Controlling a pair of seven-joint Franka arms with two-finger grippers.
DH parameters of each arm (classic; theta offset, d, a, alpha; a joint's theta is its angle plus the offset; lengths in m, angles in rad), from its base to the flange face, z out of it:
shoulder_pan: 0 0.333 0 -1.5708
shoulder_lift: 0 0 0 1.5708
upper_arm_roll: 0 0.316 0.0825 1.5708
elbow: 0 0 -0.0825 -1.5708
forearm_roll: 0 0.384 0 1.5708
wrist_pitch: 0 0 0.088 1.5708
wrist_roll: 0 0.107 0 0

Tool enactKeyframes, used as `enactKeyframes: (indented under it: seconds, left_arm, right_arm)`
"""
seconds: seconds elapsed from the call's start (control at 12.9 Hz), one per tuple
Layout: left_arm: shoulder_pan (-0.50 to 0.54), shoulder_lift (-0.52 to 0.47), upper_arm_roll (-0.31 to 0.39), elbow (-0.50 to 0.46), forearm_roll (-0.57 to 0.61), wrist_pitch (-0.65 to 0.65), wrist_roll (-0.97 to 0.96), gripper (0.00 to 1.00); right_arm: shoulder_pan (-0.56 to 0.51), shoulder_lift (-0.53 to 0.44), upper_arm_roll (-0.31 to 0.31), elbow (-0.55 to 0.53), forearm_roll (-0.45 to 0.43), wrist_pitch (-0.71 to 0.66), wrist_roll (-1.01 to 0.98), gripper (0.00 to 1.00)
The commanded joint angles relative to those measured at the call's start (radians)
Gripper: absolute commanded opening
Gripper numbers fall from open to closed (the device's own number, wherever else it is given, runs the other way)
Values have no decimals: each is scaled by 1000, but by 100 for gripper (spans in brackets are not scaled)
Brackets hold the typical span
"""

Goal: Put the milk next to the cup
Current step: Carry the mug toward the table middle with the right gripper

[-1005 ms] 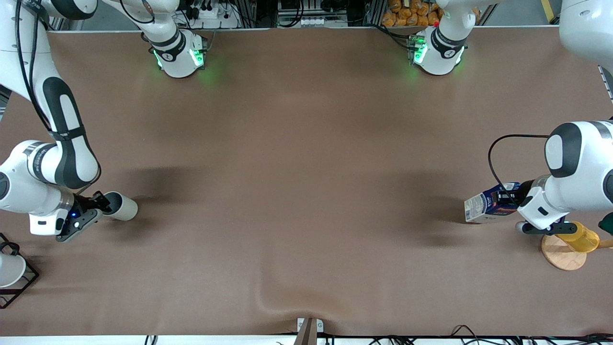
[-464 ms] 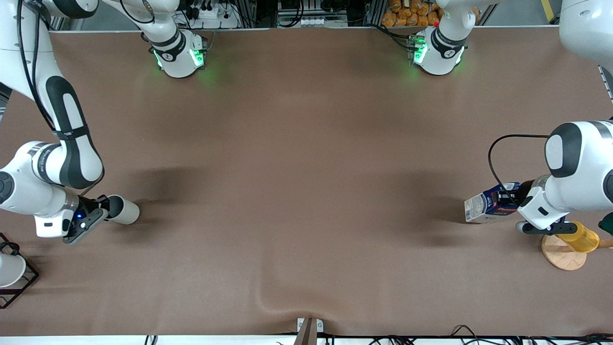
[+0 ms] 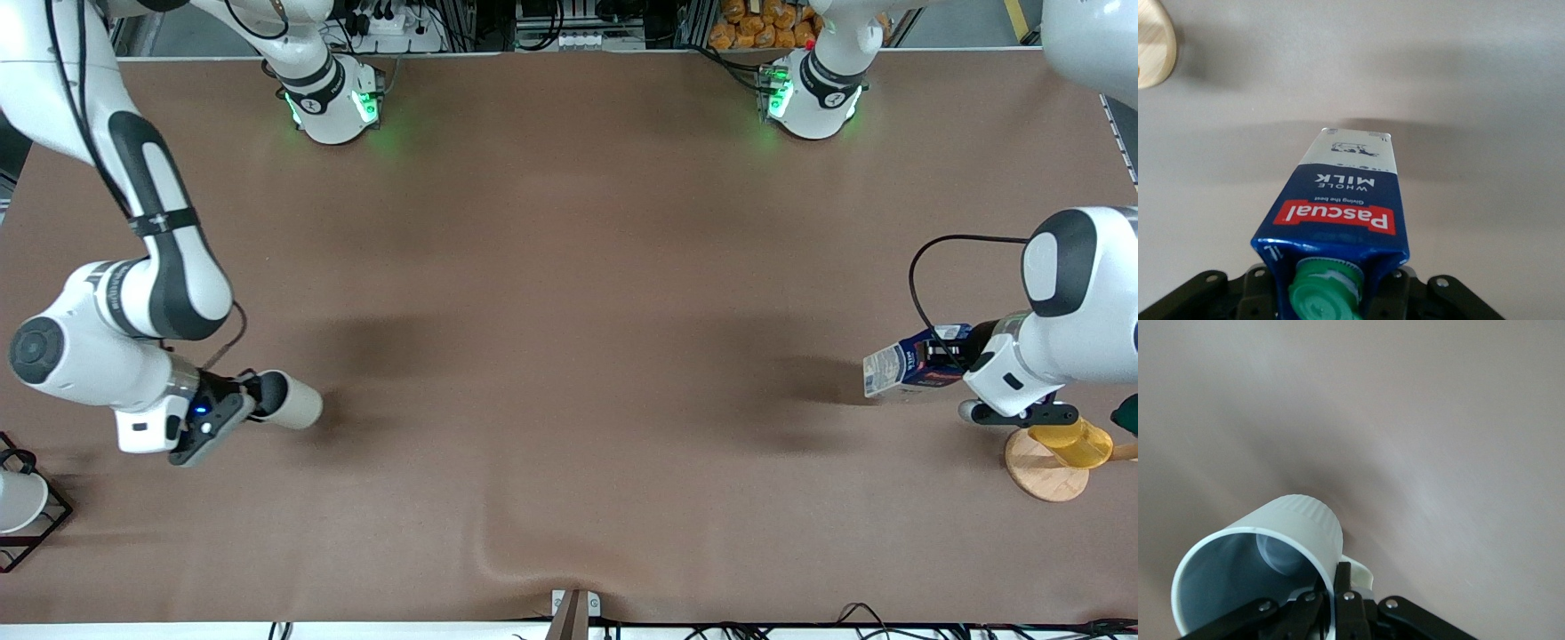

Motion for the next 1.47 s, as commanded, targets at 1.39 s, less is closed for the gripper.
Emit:
enactKeyframes:
  seconds: [1.39]
  left_arm:
    - [-72, -71, -90, 7, 10, -55, -206, 39]
  right_arm:
    - [735, 233, -87, 251, -108, 55, 1240, 0]
